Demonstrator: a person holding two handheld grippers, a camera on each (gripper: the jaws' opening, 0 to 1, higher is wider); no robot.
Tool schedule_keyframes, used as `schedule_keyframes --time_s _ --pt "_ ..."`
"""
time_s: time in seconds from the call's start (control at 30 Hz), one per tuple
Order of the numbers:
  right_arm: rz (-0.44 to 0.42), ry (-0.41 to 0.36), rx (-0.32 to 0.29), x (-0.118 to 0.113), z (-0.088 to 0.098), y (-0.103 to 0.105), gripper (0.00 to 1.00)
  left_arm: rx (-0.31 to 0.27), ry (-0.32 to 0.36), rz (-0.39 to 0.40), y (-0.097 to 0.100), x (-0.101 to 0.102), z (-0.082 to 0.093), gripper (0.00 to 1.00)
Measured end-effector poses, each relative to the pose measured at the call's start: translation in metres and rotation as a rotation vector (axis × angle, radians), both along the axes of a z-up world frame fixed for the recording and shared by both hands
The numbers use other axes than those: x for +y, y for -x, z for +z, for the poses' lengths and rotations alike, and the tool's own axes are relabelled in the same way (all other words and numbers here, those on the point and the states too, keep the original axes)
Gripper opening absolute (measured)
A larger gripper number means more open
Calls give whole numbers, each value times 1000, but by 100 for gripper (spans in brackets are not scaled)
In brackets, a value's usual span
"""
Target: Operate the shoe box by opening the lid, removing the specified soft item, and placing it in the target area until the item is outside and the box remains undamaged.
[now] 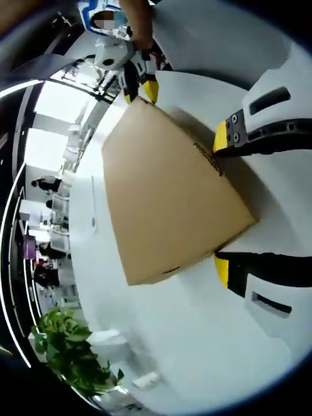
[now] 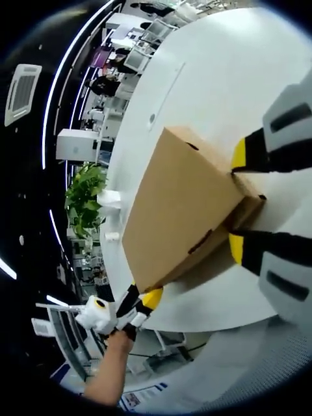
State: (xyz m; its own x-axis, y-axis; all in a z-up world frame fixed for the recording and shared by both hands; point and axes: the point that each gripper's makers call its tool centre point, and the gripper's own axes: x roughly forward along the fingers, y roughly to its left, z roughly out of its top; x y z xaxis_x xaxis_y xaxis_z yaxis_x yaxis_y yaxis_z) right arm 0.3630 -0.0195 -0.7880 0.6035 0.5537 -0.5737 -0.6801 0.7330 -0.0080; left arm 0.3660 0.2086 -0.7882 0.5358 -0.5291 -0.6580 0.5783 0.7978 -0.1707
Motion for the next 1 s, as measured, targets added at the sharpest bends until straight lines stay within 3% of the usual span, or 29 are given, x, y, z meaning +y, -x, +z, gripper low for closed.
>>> schedule_keyframes --time_s 0.7,1.0 --pt "-17 -4 5 1 1 -3 32 -53 -30 31 2 3 4 54" --pt "6 12 16 3 4 0 33 -50 -51 36 2 4 7 52"
